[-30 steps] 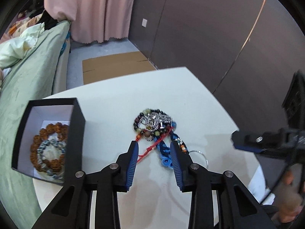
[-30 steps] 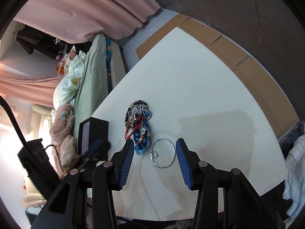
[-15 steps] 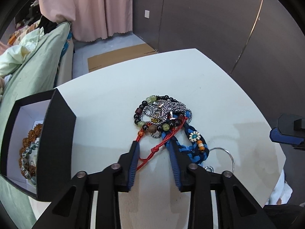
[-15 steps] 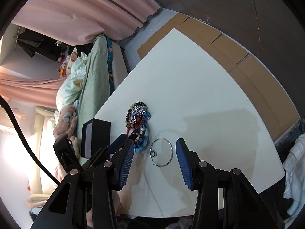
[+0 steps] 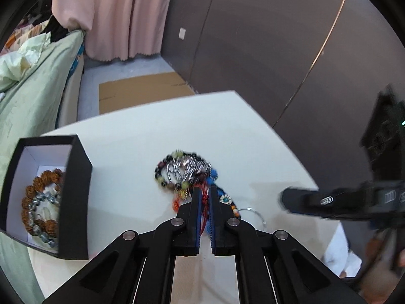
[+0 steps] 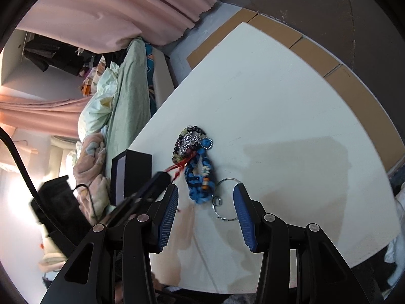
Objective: Organize jewelry
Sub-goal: 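Close the left gripper on the red cord while the right gripper grasps the blue beads, then lift the red-cord blue-bead tangle over the black box with both grippers and release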
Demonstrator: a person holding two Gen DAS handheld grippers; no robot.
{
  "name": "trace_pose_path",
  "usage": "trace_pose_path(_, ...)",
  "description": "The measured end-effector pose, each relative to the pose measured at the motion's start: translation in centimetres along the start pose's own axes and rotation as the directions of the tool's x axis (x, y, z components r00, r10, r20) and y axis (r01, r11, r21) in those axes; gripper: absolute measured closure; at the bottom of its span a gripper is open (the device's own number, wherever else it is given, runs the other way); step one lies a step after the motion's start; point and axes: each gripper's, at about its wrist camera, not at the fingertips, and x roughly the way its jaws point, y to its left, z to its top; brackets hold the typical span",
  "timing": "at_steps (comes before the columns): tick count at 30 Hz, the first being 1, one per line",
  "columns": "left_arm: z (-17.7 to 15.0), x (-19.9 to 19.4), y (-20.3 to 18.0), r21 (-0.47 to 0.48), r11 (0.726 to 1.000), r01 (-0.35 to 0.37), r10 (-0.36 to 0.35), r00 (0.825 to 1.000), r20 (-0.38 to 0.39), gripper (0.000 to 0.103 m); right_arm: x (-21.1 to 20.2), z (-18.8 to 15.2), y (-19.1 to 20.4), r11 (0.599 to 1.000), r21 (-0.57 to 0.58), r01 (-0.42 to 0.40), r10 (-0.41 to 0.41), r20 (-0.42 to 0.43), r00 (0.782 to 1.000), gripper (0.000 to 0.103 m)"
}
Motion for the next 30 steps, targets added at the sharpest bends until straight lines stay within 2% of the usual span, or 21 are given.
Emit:
trace_pose_path(13,1.4,-6.0,1.6,-0.062,0.996,0.071,-0.062,0.989,0.134,0.098,3.2,0.1,1.6,0.997,-0.045,0.069,-0.07,-0.021,0.997,0.056)
trace_pose_path(19,1.7,-7.8,3.0,-0.092,0.993,0.07,-0.052,0.983,0.176,0.098,4.6,0.5,2.3,0.991,-0.069,0.117,-0.119,-0.017,0.993,0.056)
trace_pose_path(25,2.0,-9.3,4.7,-0.127,0.99,0.061,-0.033,0.977,0.212,0.098,5.9,0.6,3.0,0.971,-0.102,0.216,-0.216,0.013,0.976,0.057)
trace_pose_path(27,2.1,-9.8,5.4,-0.141,0.988,0.058,-0.025,0.975,0.223,0.098,5.8,0.5,3.1,0.967,-0.107,0.229,-0.227,0.032,0.973,0.074)
trace_pose_path(28,2.2,-10.1,5.8,-0.15,0.987,0.056,-0.02,0.973,0.229,0.098,5.9,0.4,3.3,0.966,-0.117,0.23,-0.228,0.027,0.973,0.092)
trace_pose_path(30,2.2,-10.5,6.7,-0.167,0.985,0.05,-0.009,0.971,0.238,0.098,5.9,0.1,3.5,0.973,-0.114,0.199,-0.198,0.026,0.98,0.092)
